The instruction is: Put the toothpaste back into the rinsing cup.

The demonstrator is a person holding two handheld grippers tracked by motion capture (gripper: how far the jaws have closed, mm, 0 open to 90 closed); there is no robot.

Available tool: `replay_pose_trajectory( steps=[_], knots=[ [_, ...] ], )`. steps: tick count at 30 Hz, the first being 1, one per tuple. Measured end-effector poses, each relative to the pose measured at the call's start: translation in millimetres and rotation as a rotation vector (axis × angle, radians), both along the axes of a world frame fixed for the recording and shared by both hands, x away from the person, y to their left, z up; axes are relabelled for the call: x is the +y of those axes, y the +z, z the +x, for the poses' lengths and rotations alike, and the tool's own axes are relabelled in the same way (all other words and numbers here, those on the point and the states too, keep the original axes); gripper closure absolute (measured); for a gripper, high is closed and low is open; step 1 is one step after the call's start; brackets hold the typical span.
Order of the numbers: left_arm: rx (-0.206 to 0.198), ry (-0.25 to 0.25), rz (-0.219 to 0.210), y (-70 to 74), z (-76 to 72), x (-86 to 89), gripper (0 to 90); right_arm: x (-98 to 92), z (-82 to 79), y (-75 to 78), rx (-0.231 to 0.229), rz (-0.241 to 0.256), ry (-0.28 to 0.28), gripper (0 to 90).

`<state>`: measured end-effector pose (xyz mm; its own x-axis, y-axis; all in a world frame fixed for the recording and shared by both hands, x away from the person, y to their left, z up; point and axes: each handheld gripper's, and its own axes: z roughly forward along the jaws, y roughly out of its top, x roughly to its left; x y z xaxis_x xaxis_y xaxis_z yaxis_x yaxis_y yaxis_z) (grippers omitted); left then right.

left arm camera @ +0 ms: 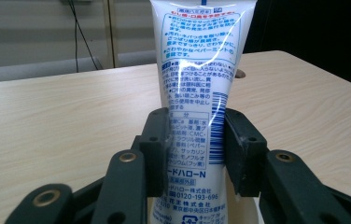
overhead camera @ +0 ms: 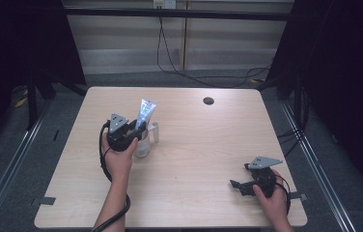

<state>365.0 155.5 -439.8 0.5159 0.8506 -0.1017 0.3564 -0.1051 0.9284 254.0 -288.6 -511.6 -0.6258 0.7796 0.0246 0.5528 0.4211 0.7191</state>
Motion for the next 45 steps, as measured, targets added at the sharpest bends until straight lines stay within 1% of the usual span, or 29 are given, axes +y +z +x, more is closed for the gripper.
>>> replay_pose_trajectory(
  steps=[5, 8, 10, 11, 12, 16, 19, 20, 21, 22, 23, 24, 25, 26, 27, 28, 29, 32, 33, 38, 40, 41, 43, 44, 45],
  knots=[
    [0.002, -0.004, 0.002, 0.6, -2.4, -0.7, 61.9, 0.2, 0.2, -0.1, -0.001, 0.001, 0.002, 10.8],
    [-0.002, -0.003, -0.004, 0.0, -3.8, 0.1, 61.5, 0.3, 0.3, -0.1, 0.0, 0.001, 0.002, 10.8],
    [0.0, -0.001, 0.002, -0.7, -5.4, 1.1, 61.5, 0.3, 0.3, -0.1, -0.001, 0.001, 0.002, 10.8],
    [0.001, 0.001, -0.009, -2.3, -6.8, 1.9, 61.5, 0.4, 0.2, -0.1, 0.0, 0.002, 0.001, 10.8],
    [0.001, 0.001, -0.009, -2.3, -6.8, 1.9, 61.6, 0.4, 0.2, -0.1, 0.0, 0.002, 0.001, 10.8],
    [0.01, 0.004, -0.001, -4.9, -9.2, 5.7, 61.6, 0.6, 0.4, -0.1, 0.0, 0.002, 0.002, 10.8],
    [0.021, 0.008, 0.022, -6.1, -10.8, 8.0, 61.4, 0.6, 0.4, 0.0, 0.0, -0.001, 0.0, 10.7],
    [0.017, 0.008, 0.017, -6.1, -11.6, 8.6, 61.1, 0.7, 0.4, 0.0, 0.0, -0.001, 0.0, 10.8],
    [-0.01, 0.004, -0.001, -5.0, -13.4, 10.5, 66.8, 0.9, 0.5, 0.0, 0.0, -0.001, 0.0, 10.7],
    [-0.023, -0.006, -0.038, -1.8, -14.5, 12.2, 66.8, 0.9, 0.5, 0.0, 0.0, -0.001, 0.0, 10.7],
    [-0.031, -0.003, -0.033, 3.5, -15.6, 11.9, 66.5, 0.9, 0.6, -0.1, 0.001, 0.002, 0.002, 10.6],
    [-0.03, -0.003, 0.0, 6.8, -15.7, 11.5, 66.0, 1.2, 0.7, 0.0, 0.002, 0.001, 0.001, 10.6],
    [-0.026, -0.008, 0.015, 10.2, -15.8, 11.2, 65.3, 1.3, 0.6, 0.0, 0.003, 0.001, 0.0, 10.6],
    [-0.018, -0.01, 0.018, 12.2, -15.6, 11.4, 64.4, 1.4, 0.6, 0.0, 0.003, 0.001, 0.0, 10.6],
    [-0.006, -0.009, 0.035, 13.4, -15.8, 11.6, 64.2, 1.4, 0.6, 0.0, 0.003, 0.001, 0.0, 10.6],
    [0.002, -0.007, 0.04, 13.5, -16.1, 12.3, 64.0, 1.4, 0.6, 0.0, 0.003, 0.001, 0.0, 10.6],
    [0.007, -0.002, 0.036, 12.8, -16.5, 13.4, 63.3, 1.4, 0.6, 0.0, 0.003, 0.001, 0.0, 10.6],
    [0.011, -0.007, 0.046, 10.4, -19.0, 13.8, 61.3, 1.4, 0.6, 0.0, 0.003, 0.001, 0.0, 10.6],
    [0.016, -0.011, 0.041, 9.7, -19.7, 13.5, 60.1, 1.5, 0.6, 0.0, 0.003, 0.001, 0.0, 10.6],
    [0.026, -0.014, 0.054, 11.8, -22.0, 15.8, 56.5, 1.4, 0.6, 0.0, 0.003, 0.001, 0.0, 10.6],
    [0.026, -0.011, 0.056, 12.8, -22.8, 16.9, 52.9, 1.4, 0.6, 0.0, 0.003, 0.001, 0.0, 10.6],
    [0.038, -0.007, 0.052, 12.9, -23.2, 18.5, 51.3, 1.4, 0.6, 0.0, 0.004, 0.001, 0.0, 10.6],
    [0.04, -0.005, 0.055, 12.9, -23.2, 20.0, 50.1, 1.4, 0.6, 0.0, 0.003, 0.001, 0.0, 10.6],
    [0.046, -0.001, 0.05, 12.6, -23.4, 21.6, 48.1, 1.4, 0.6, 0.0, 0.003, 0.001, 0.0, 10.6],
    [0.05, 0.004, 0.052, 12.3, -24.2, 23.7, 44.1, 1.4, 0.6, 0.0, 0.003, 0.001, 0.0, 10.6]
  ],
)
